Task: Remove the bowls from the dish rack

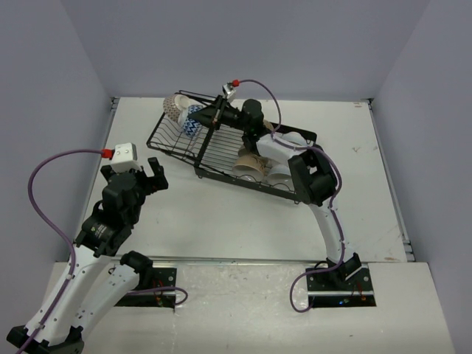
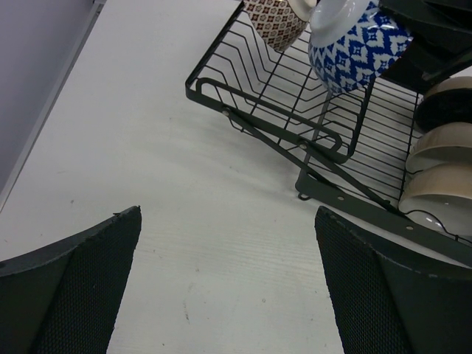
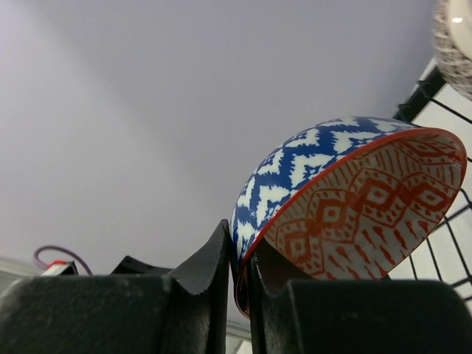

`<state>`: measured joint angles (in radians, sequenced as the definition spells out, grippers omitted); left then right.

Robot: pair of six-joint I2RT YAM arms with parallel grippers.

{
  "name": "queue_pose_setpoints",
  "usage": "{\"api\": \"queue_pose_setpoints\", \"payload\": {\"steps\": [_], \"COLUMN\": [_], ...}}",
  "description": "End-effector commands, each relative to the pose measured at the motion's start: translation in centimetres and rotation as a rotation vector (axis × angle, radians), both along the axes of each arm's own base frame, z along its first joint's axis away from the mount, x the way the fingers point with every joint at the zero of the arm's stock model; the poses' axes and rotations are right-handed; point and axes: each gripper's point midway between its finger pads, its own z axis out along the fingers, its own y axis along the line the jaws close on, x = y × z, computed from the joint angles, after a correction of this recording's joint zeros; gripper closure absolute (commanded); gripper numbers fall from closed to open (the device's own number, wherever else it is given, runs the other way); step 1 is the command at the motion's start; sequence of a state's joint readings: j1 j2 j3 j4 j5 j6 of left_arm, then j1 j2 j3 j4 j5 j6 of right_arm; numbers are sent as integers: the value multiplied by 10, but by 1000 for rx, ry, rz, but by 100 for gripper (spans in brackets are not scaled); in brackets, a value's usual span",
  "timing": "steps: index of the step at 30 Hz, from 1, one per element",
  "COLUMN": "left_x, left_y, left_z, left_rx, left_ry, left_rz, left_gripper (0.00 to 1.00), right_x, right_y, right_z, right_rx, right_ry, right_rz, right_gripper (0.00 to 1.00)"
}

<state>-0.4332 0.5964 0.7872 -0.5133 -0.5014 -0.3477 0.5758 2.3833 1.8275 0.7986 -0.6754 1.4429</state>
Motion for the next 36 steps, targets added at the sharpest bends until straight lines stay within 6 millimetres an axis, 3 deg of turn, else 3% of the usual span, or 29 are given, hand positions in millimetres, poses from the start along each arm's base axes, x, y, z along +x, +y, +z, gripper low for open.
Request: {"api": "queue_pose_setpoints", "payload": {"steps": [1,4,5,7,8,9,10,11,12,13,14,15,16,17,18,19,20,22,23,24,25,26,31,32,36], "left_x": [2,-1,-2,-6,-6,-8,-8,-8,-8,-8,-8,-7,-7,-8,-8,-8,-8,-8,-8,-8,-8,-9,-8,-9,-11], "left_y": [5,15,18,25,27,28,29,29,28,28,28,28,27,27,28,28,28,28,28,28,28,28,27,28,31], "left_z": [6,10,12,15,15,17,18,17,17,17,18,18,18,17,18,18,18,19,19,19,18,19,18,18,19], "left_rx": [10,5,-2,-4,-6,-9,-9,-11,-11,-11,-11,-12,-12,-10,-13,-13,-14,-15,-15,-15,-14,-16,-16,-14,-18], "left_ry": [-27,-32,-36,-48,-49,-55,-57,-58,-58,-58,-61,-60,-60,-59,-63,-64,-65,-66,-67,-67,-64,-67,-65,-64,-68], "left_rz": [20,78,95,132,142,148,151,148,145,144,143,142,140,140,142,141,143,142,142,142,140,140,139,140,154], "left_gripper": [0,0,0,0,0,0,0,0,0,0,0,0,0,0,0,0,0,0,0,0,0,0,0,0,0], "right_x": [-33,-45,-48,-63,-68,-81,-87,-90,-95,-106,-109,-121,-124,-132,-129,-138,-152,-153,-176,-185,-180,-203,-247,-260,-290], "right_y": [-8,-13,-14,-22,-25,-33,-38,-42,-47,-57,-62,-71,-76,-80,-85,-93,-96,-109,-115,-119,-135,-143,-192,-210,-247], "right_z": [87,102,93,110,97,114,116,96,96,114,97,112,110,87,81,89,63,45,40,32,22,13,-30,-43,-89], "right_rx": [90,49,13,-7,-46,-50,-67,-127,-150,-162,-223,-235,-277,-363,-434,-475,-595,-759,-830,-894,-1013,-1085,-1410,-1519,-1700], "right_ry": [-261,-346,-359,-442,-416,-454,-474,-467,-477,-564,-521,-558,-617,-561,-564,-607,-603,-636,-639,-650,-660,-660,-598,-583,-455], "right_rz": [94,106,109,106,120,117,113,105,95,71,62,44,24,34,-24,-56,-24,-92,-70,-73,-147,-109,-109,-94,-36], "right_gripper": [100,100,100,100,100,100,100,100,100,100,100,100,100,100,100,100,100,100,100,100,100,100,100,100,100]}}
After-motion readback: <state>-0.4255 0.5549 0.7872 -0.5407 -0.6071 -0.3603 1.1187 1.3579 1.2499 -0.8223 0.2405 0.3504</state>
